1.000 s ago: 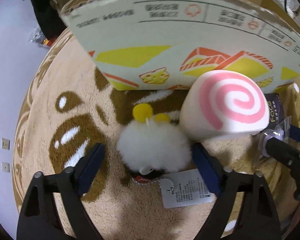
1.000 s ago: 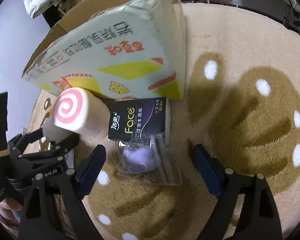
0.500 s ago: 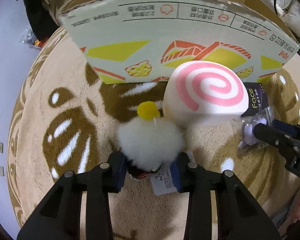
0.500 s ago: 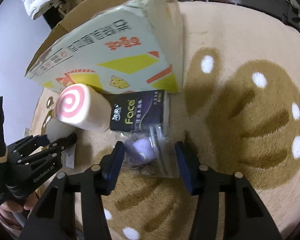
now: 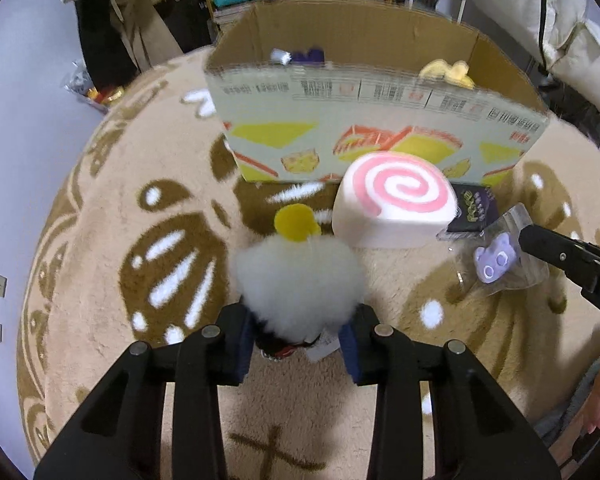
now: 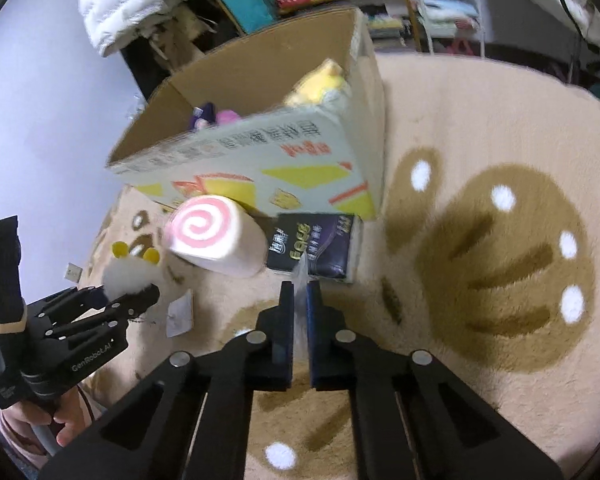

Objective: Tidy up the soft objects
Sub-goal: 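Lift the white plush and bagged purple toy over the cardboard box with both grippers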

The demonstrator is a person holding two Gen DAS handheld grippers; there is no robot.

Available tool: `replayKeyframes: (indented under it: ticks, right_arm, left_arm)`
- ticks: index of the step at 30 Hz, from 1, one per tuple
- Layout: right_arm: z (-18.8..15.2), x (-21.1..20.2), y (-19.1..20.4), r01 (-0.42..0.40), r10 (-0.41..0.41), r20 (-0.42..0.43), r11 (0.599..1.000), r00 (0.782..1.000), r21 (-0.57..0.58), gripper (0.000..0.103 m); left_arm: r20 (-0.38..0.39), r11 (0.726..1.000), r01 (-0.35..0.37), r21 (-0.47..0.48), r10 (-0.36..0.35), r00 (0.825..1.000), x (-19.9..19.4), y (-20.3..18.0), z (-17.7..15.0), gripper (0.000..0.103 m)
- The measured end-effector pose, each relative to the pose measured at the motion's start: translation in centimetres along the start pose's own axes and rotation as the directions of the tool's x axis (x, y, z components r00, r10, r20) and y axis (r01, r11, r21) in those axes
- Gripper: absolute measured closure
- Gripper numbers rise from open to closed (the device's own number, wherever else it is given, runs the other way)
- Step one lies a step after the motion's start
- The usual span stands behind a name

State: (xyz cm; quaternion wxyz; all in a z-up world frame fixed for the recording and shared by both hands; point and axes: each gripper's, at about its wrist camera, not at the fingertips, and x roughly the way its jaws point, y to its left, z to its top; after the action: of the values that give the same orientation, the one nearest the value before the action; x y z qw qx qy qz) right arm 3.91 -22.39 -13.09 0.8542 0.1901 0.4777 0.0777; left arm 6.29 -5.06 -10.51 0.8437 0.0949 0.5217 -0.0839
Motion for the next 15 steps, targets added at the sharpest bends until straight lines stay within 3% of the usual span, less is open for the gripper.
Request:
replayKeyframes:
  ticks: [6, 15]
  right_arm:
    - [0.6, -4.7, 0.8, 0.047, -0.037, 0.16, 0.997, 0.986, -0.056, 0.099]
    - [2.1, -10.3, 2.1, 0.047, -0.002, 0.407, 0.994, 0.914, -0.103, 0.099]
  left_arm:
    - [0.139, 1.0, 0.019, -0.017, -0.017, 0.99, -3.9, 0.3, -0.5, 0.069]
    - [0.322, 0.999, -0.005, 0.034, -0.006, 0.947, -7.6, -0.1, -0.6, 0.069]
